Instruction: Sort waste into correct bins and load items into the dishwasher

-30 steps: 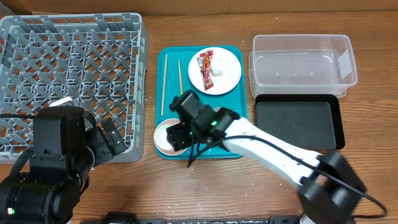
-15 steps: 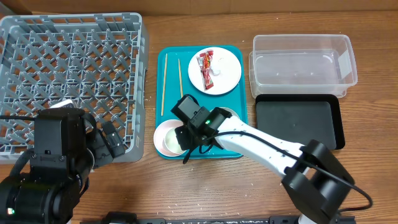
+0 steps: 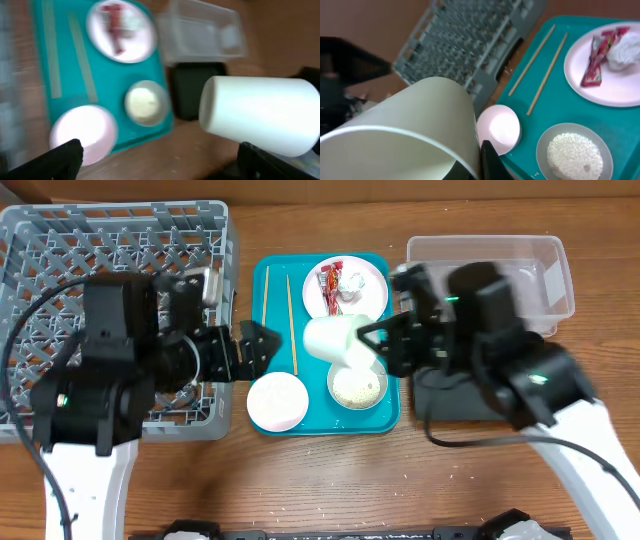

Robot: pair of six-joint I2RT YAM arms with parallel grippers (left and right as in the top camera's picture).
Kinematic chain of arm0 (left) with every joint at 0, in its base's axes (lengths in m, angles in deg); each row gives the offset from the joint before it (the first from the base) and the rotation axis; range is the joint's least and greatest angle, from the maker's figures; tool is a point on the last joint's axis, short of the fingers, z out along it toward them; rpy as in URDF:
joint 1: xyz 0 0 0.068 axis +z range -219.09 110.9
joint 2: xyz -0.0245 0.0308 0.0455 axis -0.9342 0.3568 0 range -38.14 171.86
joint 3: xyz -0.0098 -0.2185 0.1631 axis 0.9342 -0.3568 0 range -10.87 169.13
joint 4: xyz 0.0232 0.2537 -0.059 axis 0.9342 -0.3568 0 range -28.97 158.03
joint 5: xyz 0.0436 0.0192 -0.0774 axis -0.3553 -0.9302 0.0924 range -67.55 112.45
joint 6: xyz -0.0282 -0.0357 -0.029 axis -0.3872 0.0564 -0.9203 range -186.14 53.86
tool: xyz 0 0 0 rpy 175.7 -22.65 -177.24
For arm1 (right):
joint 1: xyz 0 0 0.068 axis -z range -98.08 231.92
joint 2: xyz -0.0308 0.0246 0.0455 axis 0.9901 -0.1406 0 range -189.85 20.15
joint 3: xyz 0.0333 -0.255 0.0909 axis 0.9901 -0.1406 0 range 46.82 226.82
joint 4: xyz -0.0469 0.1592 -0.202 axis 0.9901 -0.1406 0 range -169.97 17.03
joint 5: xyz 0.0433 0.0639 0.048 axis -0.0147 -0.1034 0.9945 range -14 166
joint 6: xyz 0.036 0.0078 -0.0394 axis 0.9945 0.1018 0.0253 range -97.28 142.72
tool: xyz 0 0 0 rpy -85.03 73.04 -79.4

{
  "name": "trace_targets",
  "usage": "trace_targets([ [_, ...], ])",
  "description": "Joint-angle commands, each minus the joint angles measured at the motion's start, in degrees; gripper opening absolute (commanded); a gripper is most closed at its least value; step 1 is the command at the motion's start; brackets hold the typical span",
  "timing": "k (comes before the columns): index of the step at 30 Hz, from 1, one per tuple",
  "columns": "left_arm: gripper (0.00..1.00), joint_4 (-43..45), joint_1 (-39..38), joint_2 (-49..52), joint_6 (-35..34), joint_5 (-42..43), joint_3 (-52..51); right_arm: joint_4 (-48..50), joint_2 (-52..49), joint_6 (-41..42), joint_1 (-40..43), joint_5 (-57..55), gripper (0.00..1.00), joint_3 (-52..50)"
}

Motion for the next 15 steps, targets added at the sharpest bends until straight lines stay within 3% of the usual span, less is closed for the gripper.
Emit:
trace_targets([
  [1, 1.00, 3.1, 0.1, 1.3, 3.5, 21.1, 0.5, -0.3, 3.5, -6.7, 5.9, 17.7, 0.04, 1.1],
  [7, 1.00, 11.2, 0.1, 2.0, 4.5, 42.3, 0.5, 0.9, 3.8, -11.0, 9.0, 35.7, 0.04, 1.1],
  [15, 1.00, 11.5, -1.2, 2.0, 4.6, 52.0, 0.5, 11.3, 3.3, -10.9, 7.6, 48.3, 0.04, 1.1],
])
